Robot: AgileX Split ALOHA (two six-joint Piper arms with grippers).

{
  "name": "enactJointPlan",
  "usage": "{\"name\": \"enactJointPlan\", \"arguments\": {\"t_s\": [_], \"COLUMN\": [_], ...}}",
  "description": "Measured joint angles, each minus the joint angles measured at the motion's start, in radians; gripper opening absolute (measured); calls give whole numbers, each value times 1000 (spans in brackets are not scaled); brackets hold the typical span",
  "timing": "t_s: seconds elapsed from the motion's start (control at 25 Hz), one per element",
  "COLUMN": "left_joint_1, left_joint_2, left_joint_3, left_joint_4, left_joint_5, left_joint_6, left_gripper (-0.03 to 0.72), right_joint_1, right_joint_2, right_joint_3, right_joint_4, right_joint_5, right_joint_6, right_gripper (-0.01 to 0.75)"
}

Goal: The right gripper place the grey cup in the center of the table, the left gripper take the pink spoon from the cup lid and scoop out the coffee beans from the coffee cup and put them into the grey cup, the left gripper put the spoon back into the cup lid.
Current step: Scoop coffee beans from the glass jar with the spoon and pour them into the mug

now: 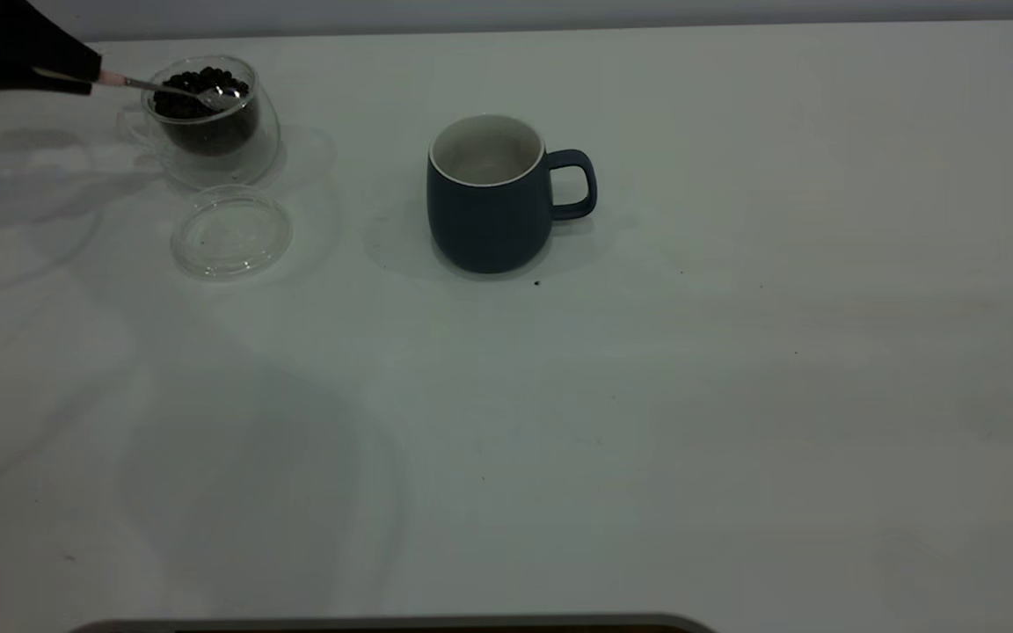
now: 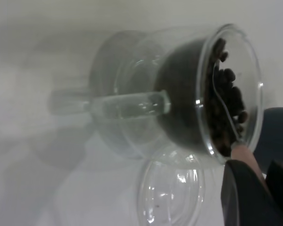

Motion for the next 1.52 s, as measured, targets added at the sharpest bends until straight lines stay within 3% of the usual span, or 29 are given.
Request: {"name": "enactJointPlan", "arguments": {"t_s": [0.52,0.88,1.52], "left_joint_1": [5,71,84], "left_joint_2": [21,25,25], "left_joint_3": [0,0,0], "left_joint_4": [-18,-77,-104], "left_joint_5": [34,99,99], "left_joint_6": [-1,-2,-23], "left_gripper": [130,130,130], "right_joint_1": [0,0,0], "right_joint_2": [0,0,0], "right_joint_3": [0,0,0], "right_joint_4": [0,1,1], "right_joint_5": [0,0,0], "right_joint_6": [0,0,0], "right_gripper": [545,524,520]}}
